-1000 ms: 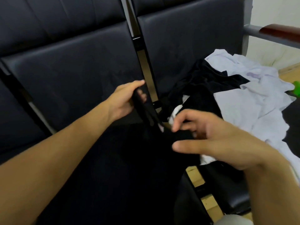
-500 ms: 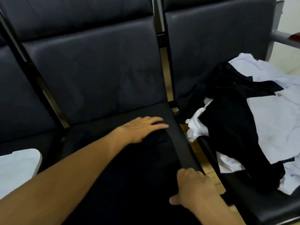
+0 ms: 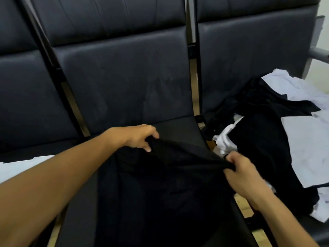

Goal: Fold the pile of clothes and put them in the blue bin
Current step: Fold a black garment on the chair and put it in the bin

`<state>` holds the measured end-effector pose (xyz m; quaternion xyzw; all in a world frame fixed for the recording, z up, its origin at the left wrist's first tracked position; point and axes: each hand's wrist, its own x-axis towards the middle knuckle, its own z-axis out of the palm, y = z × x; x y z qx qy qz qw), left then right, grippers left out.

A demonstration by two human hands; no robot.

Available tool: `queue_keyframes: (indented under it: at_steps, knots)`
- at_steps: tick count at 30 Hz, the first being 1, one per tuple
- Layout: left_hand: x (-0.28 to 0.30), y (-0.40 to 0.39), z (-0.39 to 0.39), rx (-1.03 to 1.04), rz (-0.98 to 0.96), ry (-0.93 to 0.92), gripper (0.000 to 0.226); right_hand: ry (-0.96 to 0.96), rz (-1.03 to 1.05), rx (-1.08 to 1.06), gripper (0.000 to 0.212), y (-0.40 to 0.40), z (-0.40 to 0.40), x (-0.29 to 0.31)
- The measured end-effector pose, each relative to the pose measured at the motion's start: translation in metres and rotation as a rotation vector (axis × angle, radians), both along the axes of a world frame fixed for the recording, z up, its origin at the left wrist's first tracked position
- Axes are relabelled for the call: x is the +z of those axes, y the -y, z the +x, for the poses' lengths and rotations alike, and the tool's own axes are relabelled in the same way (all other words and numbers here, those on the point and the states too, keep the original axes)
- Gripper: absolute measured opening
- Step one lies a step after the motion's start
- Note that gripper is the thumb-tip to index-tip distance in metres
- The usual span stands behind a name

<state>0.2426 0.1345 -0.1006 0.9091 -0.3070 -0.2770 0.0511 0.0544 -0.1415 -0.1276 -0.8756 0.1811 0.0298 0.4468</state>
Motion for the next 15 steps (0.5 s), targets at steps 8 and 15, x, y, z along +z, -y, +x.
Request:
queue_keyframes:
  at_steps: [8, 15]
  knots:
    - [0.136, -0.082, -0.107, 0.168, -0.435, 0.303, 0.041, 0.449, -0.284, 0.249, 0.038, 0.000, -0.011, 0.114]
    - [0.264, -0.128, -0.194, 0.409, -0.965, 0.624, 0.029, 0.767, -0.639, 0.440, 0.034, -0.005, -0.022, 0.284]
